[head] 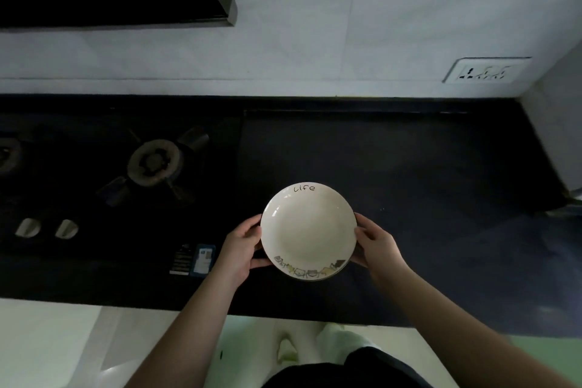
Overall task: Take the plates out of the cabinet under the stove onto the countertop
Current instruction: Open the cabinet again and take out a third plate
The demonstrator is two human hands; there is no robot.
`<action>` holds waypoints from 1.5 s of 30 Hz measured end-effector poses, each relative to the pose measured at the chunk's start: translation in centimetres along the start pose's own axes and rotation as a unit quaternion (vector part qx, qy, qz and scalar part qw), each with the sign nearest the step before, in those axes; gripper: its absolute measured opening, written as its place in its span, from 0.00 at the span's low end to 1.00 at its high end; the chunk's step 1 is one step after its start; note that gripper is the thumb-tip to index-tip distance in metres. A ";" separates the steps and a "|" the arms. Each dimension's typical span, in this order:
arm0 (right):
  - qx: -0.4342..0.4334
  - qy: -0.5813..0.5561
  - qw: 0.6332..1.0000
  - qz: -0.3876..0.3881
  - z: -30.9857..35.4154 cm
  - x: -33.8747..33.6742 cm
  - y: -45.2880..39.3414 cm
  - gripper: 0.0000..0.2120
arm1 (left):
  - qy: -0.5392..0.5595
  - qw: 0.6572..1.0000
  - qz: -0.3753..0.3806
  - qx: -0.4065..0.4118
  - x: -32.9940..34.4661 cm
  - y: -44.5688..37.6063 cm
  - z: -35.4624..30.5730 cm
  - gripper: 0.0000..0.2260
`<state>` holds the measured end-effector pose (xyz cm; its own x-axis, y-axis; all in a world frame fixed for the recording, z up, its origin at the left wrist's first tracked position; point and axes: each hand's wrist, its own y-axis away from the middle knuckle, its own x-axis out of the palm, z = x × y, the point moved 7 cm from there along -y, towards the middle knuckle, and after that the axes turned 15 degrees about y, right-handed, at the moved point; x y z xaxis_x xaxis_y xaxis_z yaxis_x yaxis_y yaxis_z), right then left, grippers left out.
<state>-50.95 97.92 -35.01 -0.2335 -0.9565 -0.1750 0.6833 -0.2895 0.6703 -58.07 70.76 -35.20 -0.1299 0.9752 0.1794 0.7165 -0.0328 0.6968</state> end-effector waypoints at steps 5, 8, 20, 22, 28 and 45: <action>0.006 -0.009 1.000 0.009 0.5 0.2 -1.7 0.15 | -0.014 1.000 -0.019 0.006 0.3 -1.9 -0.7 0.14; 0.006 -0.006 1.000 0.017 0.8 0.3 -2.5 0.15 | -0.026 0.999 -0.028 0.009 0.2 -2.8 -0.8 0.14; 0.021 -0.015 1.000 0.015 1.4 0.9 -4.2 0.15 | -0.030 0.998 -0.049 0.018 0.0 -4.4 -1.3 0.15; 0.019 -0.014 1.000 0.015 1.4 0.9 -4.3 0.15 | -0.032 0.998 -0.052 0.022 0.1 -4.4 -1.4 0.15; 0.008 0.000 1.000 0.008 1.8 1.0 -4.9 0.15 | -0.059 0.995 -0.072 0.043 0.3 -4.7 -2.1 0.14; -0.007 0.031 0.997 -0.066 6.7 0.9 -10.5 0.13 | -0.088 0.988 -0.101 0.075 2.5 -10.3 -6.6 0.13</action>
<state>-62.93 100.38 -37.40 -0.2796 -0.9104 -0.3051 0.6593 -0.4130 0.6283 -70.30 72.05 -37.32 -0.1689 0.9820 -0.0848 0.7830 0.1859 0.5936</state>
